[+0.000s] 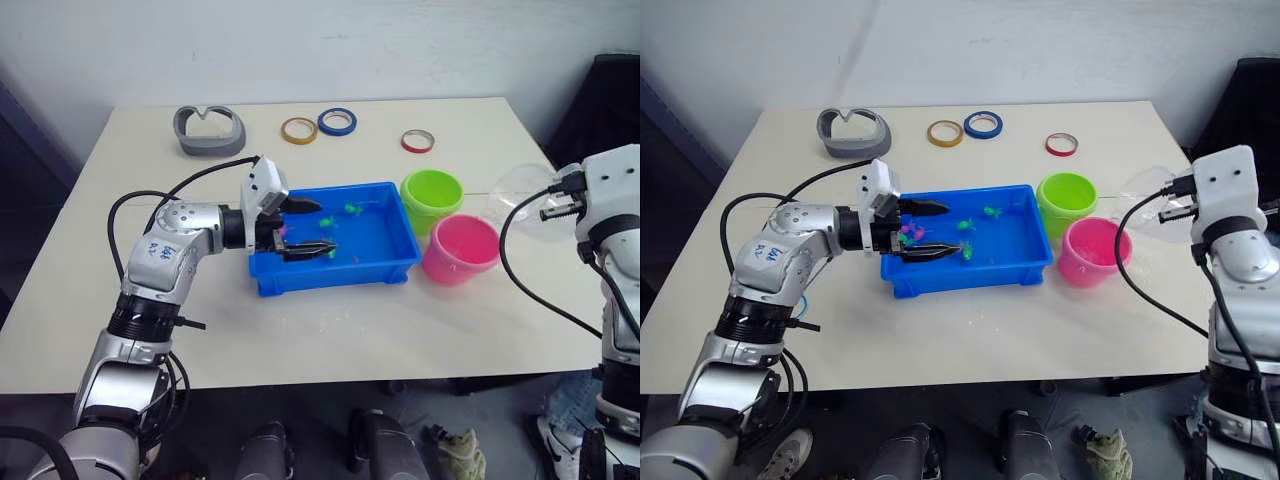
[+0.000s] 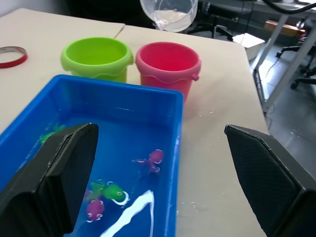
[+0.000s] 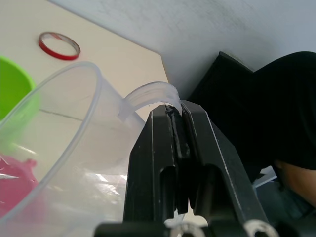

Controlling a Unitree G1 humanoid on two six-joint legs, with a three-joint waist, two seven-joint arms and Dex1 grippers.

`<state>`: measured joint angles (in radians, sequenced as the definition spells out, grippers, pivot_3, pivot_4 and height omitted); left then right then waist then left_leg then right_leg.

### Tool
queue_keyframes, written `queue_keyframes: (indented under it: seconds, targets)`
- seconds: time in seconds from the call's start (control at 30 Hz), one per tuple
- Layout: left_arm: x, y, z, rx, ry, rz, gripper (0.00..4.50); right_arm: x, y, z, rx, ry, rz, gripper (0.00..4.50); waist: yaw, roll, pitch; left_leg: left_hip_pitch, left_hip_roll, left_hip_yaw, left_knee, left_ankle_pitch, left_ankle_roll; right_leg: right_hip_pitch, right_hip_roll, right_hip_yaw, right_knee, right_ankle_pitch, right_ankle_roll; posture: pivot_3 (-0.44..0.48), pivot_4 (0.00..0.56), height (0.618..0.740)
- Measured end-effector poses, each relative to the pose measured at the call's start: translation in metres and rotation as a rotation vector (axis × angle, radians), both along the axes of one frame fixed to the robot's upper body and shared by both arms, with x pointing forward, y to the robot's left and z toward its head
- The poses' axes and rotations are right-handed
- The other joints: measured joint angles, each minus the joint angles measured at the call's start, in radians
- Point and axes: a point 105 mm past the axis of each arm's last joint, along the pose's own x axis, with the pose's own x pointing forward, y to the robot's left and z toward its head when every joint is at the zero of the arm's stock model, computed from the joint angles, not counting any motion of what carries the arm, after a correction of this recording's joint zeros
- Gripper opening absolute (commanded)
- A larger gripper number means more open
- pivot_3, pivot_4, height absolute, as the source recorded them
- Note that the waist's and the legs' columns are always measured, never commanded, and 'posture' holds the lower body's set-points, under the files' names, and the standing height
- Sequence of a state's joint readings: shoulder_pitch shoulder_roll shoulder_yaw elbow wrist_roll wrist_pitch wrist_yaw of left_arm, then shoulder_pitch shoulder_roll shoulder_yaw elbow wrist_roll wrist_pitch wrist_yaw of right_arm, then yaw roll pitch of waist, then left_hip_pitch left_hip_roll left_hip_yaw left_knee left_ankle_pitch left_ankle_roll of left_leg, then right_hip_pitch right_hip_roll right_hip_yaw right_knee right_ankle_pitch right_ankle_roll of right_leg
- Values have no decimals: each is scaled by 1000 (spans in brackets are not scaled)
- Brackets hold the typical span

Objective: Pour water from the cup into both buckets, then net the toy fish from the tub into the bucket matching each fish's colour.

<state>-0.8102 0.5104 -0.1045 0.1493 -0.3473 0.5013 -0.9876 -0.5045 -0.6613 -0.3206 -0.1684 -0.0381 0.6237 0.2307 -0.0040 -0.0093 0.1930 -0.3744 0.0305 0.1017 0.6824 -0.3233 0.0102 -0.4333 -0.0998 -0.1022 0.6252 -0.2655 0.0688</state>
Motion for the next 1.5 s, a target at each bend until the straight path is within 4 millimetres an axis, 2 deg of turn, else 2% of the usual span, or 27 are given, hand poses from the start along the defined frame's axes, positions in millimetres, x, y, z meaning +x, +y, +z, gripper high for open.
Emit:
queue_keyframes:
  seconds: [0.1, 0.23, 0.4, 0.57, 0.73, 0.97, 1.17, 1.37, 1.5]
  targets:
    - [6, 4, 4, -4, -18, 10, 4500, 8, 3, 7, 19, -14, 0, 30, 1, 0, 0, 0, 0, 0, 0, 0, 0, 0, 0, 0, 1, 0, 0, 0, 150, 713]
    - [12, 8, 3, 10, -25, 22, 4500, 34, 17, 11, 42, -3, -3, 30, -4, 0, 0, -1, 0, 3, 0, 0, 1, -3, -1, 1, 3, 0, 0, 0, 150, 713]
    - [11, 8, 4, 15, -32, 17, 4500, 49, 26, 12, 15, 2, -23, 30, -1, 0, 0, -12, 0, 3, 2, 2, 1, -13, 0, 1, 6, 1, 1, 0, 150, 713]
    - [11, 8, 4, 17, -36, 17, 4500, 61, 35, 8, -16, 12, -38, 30, -1, 0, 0, -13, -1, 3, 2, 2, 1, -14, 0, 1, 5, 1, 2, 0, 150, 713]
    - [10, 9, 5, 21, -39, 19, 4500, 73, 45, 14, -123, -6, -56, 30, -2, 0, 0, -13, -1, 3, 2, 2, 1, -14, 0, 1, 5, 1, 2, 0, 150, 713]
    - [8, 7, 8, 26, -53, 11, 4500, 83, 65, 12, -298, -9, -27, 30, -9, 0, 0, -13, -1, 3, 2, 2, 1, -13, 0, 1, 5, 1, 2, 0, 150, 713]
    - [8, 8, 7, 30, -52, 14, 4500, 84, 77, 15, -457, -22, 6, 30, -11, 0, 0, -13, -1, 3, 2, 2, 1, -14, 0, 1, 5, 1, 2, 0, 150, 713]
    - [8, 8, 7, 31, -52, 15, 4500, 84, 86, 16, -581, -34, 27, 30, -19, 0, 0, -13, -1, 3, 2, 2, 1, -13, 0, 1, 5, 1, 2, 0, 150, 713]
    - [8, 8, 7, 32, -53, 18, 4500, 86, 88, 9, -658, -18, 33, 30, -22, 0, 0, -13, -1, 3, 2, 2, 1, -13, 0, 1, 5, 1, 2, 0, 150, 713]
